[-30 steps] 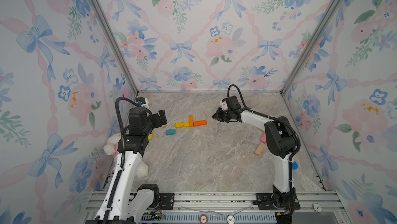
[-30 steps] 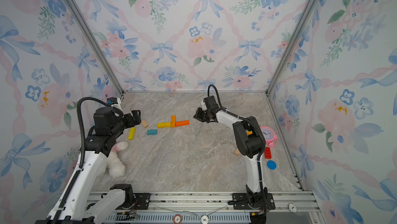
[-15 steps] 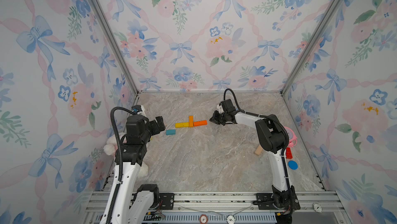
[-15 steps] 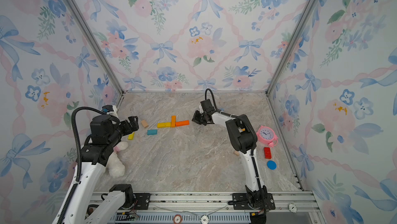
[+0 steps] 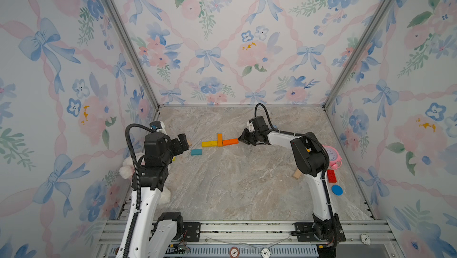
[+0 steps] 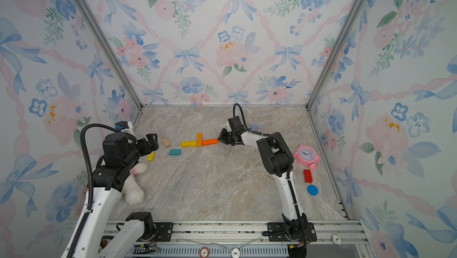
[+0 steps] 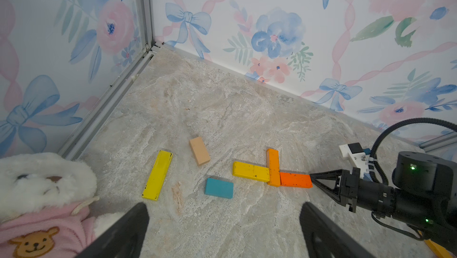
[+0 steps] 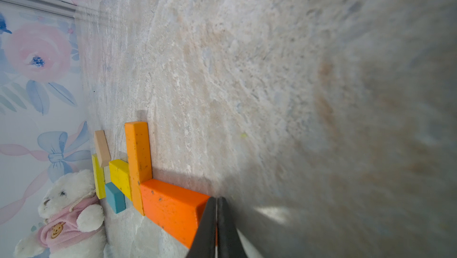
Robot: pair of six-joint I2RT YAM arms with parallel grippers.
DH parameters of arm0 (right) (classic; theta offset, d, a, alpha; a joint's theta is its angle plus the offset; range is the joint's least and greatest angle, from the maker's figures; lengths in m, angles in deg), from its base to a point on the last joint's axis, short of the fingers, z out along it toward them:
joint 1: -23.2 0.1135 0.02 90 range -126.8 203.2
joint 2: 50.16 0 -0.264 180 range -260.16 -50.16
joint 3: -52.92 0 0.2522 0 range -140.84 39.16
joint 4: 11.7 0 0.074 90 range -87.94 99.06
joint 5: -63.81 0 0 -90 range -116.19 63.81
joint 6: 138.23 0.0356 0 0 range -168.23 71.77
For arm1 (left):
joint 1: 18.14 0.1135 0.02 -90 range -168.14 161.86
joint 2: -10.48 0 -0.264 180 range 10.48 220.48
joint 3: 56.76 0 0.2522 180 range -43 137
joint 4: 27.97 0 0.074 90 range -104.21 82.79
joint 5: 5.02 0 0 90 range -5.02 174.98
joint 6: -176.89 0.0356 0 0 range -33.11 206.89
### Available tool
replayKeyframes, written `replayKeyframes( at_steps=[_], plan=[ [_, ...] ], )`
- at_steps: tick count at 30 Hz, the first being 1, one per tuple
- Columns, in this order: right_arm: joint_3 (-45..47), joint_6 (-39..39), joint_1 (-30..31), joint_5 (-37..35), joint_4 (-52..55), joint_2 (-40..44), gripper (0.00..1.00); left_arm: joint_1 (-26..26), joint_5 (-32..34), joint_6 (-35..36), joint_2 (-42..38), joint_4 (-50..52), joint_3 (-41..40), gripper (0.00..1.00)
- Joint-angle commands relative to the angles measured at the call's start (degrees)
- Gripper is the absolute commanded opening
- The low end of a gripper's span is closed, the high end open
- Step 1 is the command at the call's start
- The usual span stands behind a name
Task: Assemble the letter t with building blocks
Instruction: Adjust the building block at the center of the board.
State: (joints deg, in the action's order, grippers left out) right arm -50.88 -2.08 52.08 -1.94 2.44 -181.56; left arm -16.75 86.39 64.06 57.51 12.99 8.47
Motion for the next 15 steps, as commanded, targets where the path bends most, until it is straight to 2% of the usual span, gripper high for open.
replayKeyframes(
  at_steps=[1,15],
  plan=[
    [2.35,0.78,1.26,-0.05,-0.61,0.23,0.08,0.61,0.76,-0.88,-0.18,0.27,-0.78,0.98],
    [7.4,2.15,1.61,0.71,-4.18,3.03,0.09,0.68,1.32,-1.34,0.17,0.13,-1.38,0.98]
  ],
)
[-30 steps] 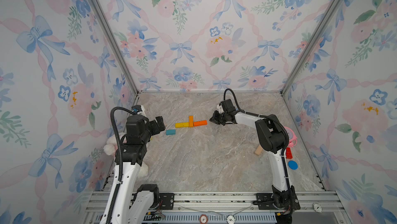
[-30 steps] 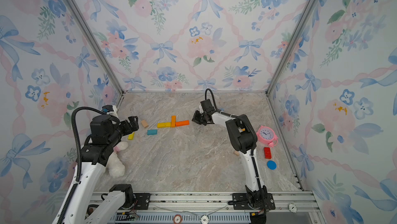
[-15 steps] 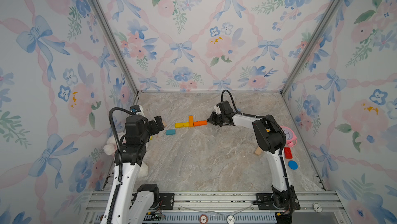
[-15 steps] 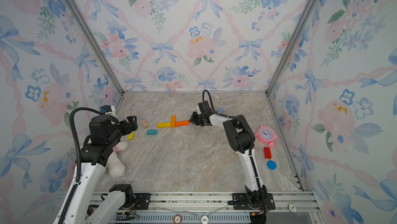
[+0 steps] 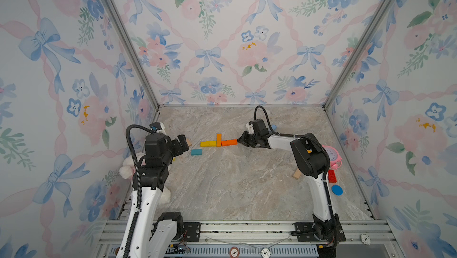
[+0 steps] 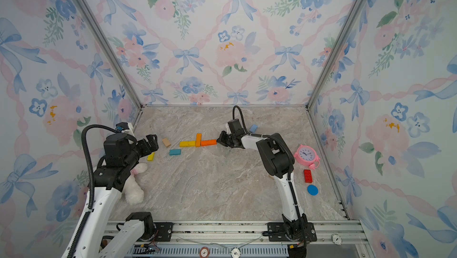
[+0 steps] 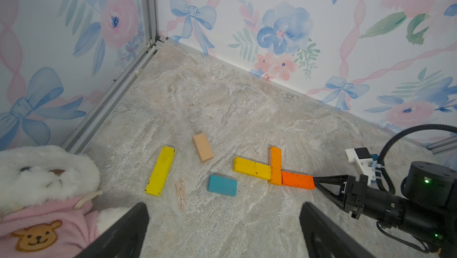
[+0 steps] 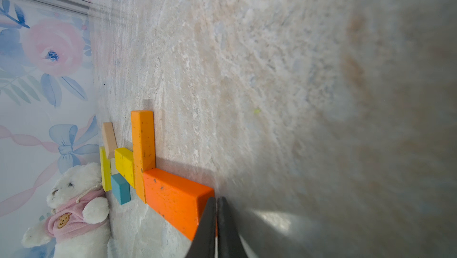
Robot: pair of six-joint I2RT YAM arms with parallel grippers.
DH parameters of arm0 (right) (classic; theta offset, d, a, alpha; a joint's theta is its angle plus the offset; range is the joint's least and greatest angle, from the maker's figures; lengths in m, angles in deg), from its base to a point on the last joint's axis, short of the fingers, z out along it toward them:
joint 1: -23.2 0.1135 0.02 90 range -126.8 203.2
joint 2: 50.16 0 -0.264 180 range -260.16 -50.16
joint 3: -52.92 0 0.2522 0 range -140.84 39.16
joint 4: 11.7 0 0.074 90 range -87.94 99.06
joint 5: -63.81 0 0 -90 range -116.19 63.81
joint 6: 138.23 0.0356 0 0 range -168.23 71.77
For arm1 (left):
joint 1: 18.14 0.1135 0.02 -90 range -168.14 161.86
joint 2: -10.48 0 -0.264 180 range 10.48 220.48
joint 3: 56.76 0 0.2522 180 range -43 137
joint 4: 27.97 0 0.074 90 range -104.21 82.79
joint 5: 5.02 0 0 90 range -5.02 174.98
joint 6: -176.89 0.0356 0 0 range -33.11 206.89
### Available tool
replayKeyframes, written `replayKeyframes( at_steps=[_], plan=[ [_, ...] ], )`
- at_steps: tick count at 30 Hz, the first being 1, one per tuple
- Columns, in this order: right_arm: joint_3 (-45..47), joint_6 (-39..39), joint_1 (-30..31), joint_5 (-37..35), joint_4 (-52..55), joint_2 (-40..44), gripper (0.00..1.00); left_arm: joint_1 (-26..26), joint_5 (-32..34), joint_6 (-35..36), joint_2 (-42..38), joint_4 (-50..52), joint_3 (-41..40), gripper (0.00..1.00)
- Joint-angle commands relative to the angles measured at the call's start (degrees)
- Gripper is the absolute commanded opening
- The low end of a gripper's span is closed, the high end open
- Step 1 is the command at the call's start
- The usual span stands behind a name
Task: Assemble the letter t with building blocks
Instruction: Adjust the building block at the center of the board.
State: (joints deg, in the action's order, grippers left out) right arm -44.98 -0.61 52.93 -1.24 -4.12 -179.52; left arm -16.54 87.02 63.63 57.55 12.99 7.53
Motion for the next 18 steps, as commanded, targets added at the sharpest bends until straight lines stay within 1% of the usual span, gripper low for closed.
replayKeyframes(
  at_steps=[1,18],
  plan=[
    [1.52,0.68,0.84,0.16,2.31,1.04,0.09,0.42,0.79,-0.89,0.1,0.19,-0.47,0.98],
    [5.2,1.51,1.56,1.68,-0.08,3.28,0.1,0.47,1.57,-1.49,0.35,-0.08,-1.13,0.98]
  ],
)
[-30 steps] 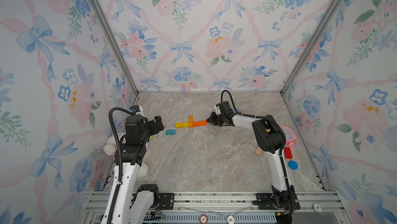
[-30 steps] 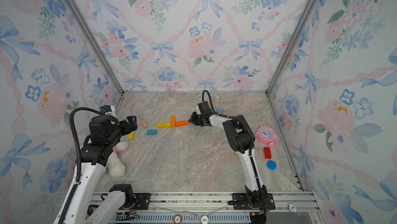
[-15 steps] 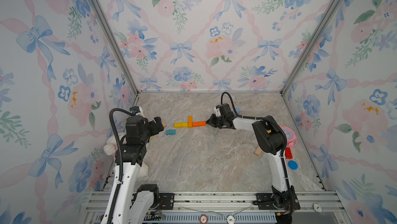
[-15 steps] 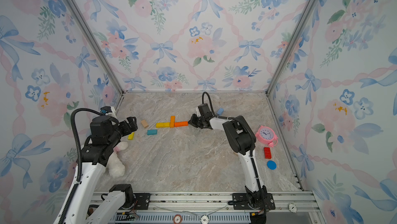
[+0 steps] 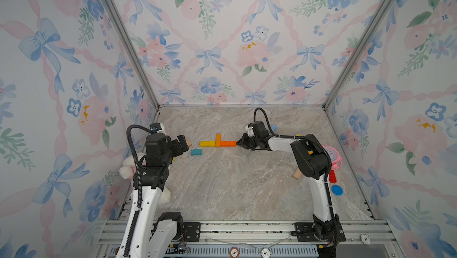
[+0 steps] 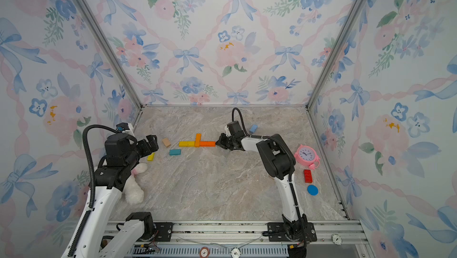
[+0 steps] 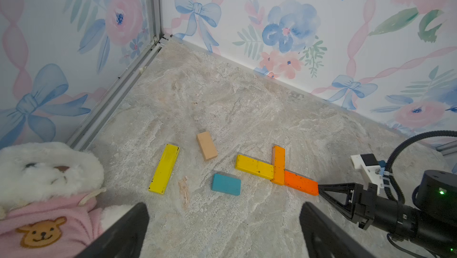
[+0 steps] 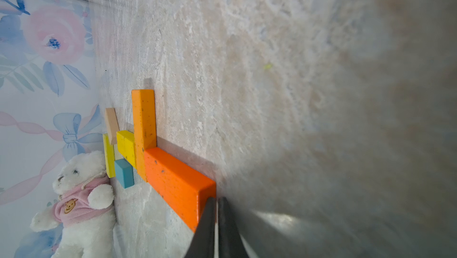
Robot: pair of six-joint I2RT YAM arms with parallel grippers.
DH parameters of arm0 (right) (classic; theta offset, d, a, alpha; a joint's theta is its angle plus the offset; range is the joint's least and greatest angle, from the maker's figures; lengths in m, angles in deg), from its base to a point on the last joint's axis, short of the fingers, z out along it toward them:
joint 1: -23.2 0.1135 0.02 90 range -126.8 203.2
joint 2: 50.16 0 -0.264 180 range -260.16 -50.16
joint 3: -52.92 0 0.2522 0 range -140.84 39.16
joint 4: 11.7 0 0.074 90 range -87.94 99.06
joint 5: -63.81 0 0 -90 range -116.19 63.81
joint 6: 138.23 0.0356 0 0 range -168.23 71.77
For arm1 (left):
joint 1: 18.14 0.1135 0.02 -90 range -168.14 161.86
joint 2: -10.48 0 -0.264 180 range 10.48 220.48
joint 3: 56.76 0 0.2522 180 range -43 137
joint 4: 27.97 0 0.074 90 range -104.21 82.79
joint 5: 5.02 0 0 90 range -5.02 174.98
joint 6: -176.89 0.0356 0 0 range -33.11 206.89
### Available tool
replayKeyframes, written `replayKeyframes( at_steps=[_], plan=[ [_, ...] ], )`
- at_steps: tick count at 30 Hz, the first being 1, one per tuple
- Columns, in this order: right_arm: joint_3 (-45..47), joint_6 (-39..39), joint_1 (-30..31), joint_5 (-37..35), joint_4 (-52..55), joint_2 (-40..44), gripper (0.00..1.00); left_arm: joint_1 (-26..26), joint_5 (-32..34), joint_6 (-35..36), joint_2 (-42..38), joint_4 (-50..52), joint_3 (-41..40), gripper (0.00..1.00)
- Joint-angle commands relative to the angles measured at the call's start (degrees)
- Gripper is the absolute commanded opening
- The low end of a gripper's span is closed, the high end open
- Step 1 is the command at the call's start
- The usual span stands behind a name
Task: Assemble the letter t with building blocks
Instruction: Adjust the building block at the center of the board.
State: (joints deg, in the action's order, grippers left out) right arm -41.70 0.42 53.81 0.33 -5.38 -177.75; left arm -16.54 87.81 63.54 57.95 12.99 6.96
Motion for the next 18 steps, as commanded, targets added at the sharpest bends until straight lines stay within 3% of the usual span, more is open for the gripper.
replayKeyframes(
  at_steps=[1,7,12,15,18],
  plan=[
    [2.27,0.48,0.7,-0.01,0.96,1.84,0.1,0.42,0.74,-1.5,-0.13,-0.07,-0.65,0.98],
    [5.42,0.47,-1.1,-0.59,0.1,4.34,0.13,0.48,0.19,-2.12,0.48,-0.12,-1.22,0.98],
    [9.92,-1.38,-3.32,-1.67,1.5,11.82,0.24,0.42,-2.92,-2.55,4.28,-0.08,-2.23,0.98],
    [11.0,-7.81,-3.53,-3.02,8.66,20.63,0.38,0.62,-5.05,-3.89,9.16,0.13,-2.1,0.98],
    [11.46,-20.33,-1.55,-10.83,21.27,32.14,0.69,2.87,-6.22,-3.51,16.3,1.74,0.19,0.98]
  ],
)
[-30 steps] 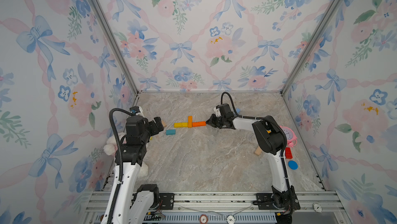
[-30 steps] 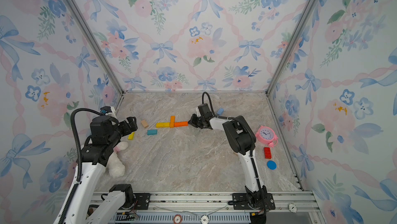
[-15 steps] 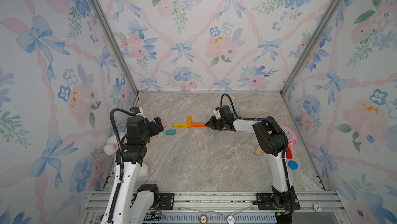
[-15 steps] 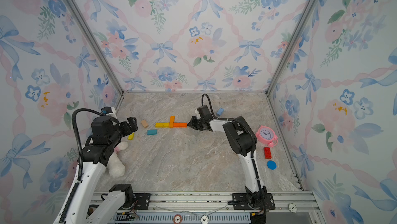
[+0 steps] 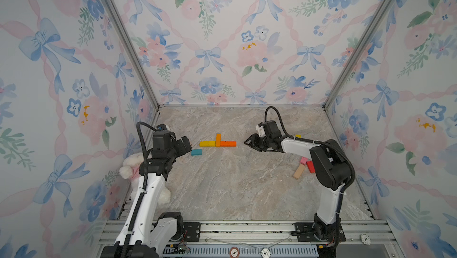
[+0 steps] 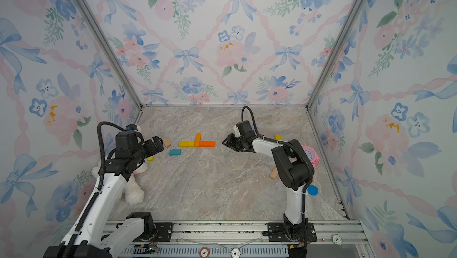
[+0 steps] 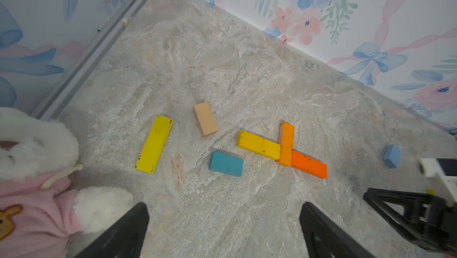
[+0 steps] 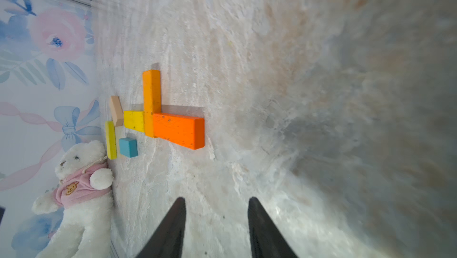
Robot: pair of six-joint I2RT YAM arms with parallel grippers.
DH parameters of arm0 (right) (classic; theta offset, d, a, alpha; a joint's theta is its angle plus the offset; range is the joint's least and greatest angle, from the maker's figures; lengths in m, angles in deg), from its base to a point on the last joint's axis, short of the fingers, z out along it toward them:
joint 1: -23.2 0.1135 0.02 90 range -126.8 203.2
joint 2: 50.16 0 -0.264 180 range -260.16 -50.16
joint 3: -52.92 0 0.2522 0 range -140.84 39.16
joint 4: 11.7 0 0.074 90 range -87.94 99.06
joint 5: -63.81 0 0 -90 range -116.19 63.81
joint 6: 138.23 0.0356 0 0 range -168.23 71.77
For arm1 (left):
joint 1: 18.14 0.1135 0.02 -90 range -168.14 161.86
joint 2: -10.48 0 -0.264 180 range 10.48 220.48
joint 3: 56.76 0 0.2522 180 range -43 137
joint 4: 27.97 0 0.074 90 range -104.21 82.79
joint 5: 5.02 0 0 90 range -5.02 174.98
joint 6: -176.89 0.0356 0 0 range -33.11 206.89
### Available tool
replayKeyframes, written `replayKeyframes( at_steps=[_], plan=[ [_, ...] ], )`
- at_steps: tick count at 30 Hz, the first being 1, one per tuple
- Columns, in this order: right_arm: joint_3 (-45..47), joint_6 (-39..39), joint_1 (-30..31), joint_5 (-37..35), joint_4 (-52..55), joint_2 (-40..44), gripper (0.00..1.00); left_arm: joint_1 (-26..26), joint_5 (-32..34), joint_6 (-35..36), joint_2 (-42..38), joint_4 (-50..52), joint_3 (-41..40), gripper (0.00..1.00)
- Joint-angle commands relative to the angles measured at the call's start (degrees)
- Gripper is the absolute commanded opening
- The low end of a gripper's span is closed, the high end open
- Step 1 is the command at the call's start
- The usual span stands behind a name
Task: Assemble the letter t with building blocks
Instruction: Adjust the building block at the center of the board, then pick up the building block from the center of the board.
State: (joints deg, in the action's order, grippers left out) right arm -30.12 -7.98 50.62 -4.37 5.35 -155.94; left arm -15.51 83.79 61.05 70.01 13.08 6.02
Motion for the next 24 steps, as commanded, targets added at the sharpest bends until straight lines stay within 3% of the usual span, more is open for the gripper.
replayKeyframes(
  at_steps=[1,5,8,11,15,24],
  plan=[
    [0.64,-15.51,2.55,-10.48,14.21,15.68,0.78,3.09,-3.4,0.14,6.78,1.8,1.96,0.98],
    [7.63,-19.21,1.95,-18.33,18.74,32.11,0.95,5.18,-0.12,6.53,17.74,4.78,7.52,0.98],
    [12.07,-18.16,-0.3,-17.63,20.39,40.17,0.97,6.35,5.13,10.37,28.03,9.65,14.25,0.94],
    [14.88,-17.38,-1.38,-15.88,20.68,45.57,0.98,6.78,5.94,11.49,35.75,11.02,18.6,0.87],
    [16.27,-17.12,-2.89,-13.83,19.85,48.49,0.98,6.77,9.84,13.01,42.99,11.97,23.35,0.74],
    [16.02,-15.9,-5.09,-10.14,18.22,49.43,0.98,8.69,10.62,14.89,50.3,12.09,26.9,0.65]
  ],
)
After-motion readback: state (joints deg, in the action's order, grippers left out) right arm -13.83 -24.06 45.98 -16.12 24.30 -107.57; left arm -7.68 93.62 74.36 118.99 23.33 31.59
